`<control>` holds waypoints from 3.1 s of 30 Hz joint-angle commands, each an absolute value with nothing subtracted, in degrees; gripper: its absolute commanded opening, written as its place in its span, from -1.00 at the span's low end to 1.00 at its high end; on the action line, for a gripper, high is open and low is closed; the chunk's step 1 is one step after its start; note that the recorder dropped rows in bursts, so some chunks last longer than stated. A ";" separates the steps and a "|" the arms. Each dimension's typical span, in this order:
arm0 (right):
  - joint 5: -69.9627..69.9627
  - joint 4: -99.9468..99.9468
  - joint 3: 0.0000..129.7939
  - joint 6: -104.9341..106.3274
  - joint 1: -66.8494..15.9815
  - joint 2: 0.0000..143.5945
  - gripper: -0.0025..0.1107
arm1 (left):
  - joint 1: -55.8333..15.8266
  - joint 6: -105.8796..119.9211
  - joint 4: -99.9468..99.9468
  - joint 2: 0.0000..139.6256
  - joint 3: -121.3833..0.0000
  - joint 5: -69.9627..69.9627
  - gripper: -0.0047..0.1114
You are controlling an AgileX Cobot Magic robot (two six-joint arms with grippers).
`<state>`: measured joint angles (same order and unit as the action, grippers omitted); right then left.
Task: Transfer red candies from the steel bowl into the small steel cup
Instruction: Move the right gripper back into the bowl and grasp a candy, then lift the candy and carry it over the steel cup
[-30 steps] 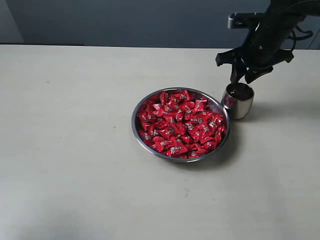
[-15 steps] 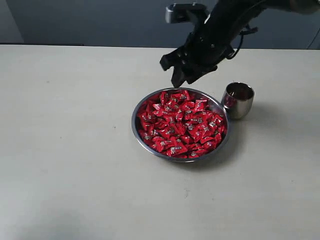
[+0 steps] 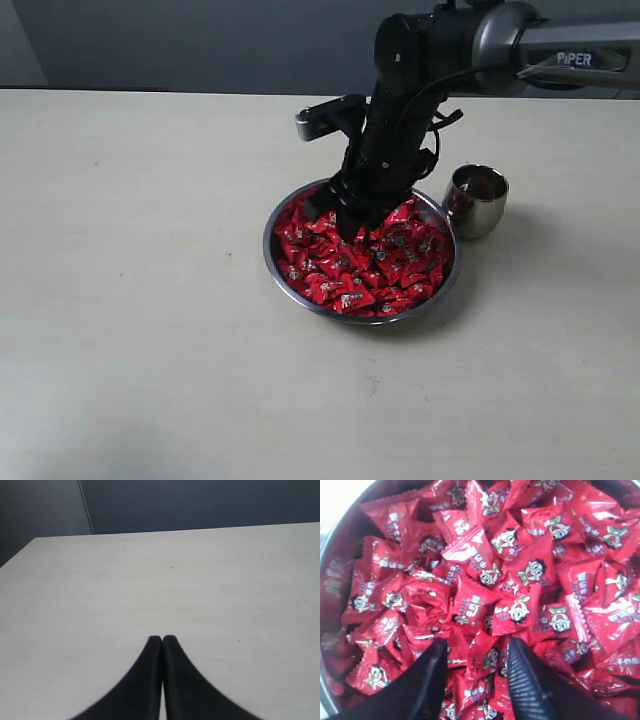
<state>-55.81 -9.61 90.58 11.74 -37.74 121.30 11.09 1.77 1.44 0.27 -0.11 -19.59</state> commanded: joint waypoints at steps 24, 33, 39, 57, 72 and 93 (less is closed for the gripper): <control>-55.98 -7.72 90.48 11.74 -37.74 124.93 -0.27 | 10.72 1.68 1.55 0.00 0.00 -19.14 -0.91; -56.32 -8.10 90.48 11.74 -37.74 125.93 -0.27 | 10.72 1.68 1.55 0.00 0.00 -19.14 -0.91; -56.32 -8.10 90.48 11.74 -37.74 125.93 -0.27 | 10.72 1.68 1.55 0.00 0.00 -19.14 -0.91; -57.68 -8.08 90.61 11.74 -37.74 123.71 -0.97 | 10.72 1.68 1.55 0.00 0.00 -19.14 -0.91; -55.14 1.87 90.61 6.89 -37.61 114.65 -0.97 | 10.72 1.68 1.55 0.00 0.00 -19.14 -0.91; -48.93 -6.06 90.61 7.54 -18.87 115.11 -0.97 | 10.72 1.68 1.55 0.00 0.00 -19.14 -0.91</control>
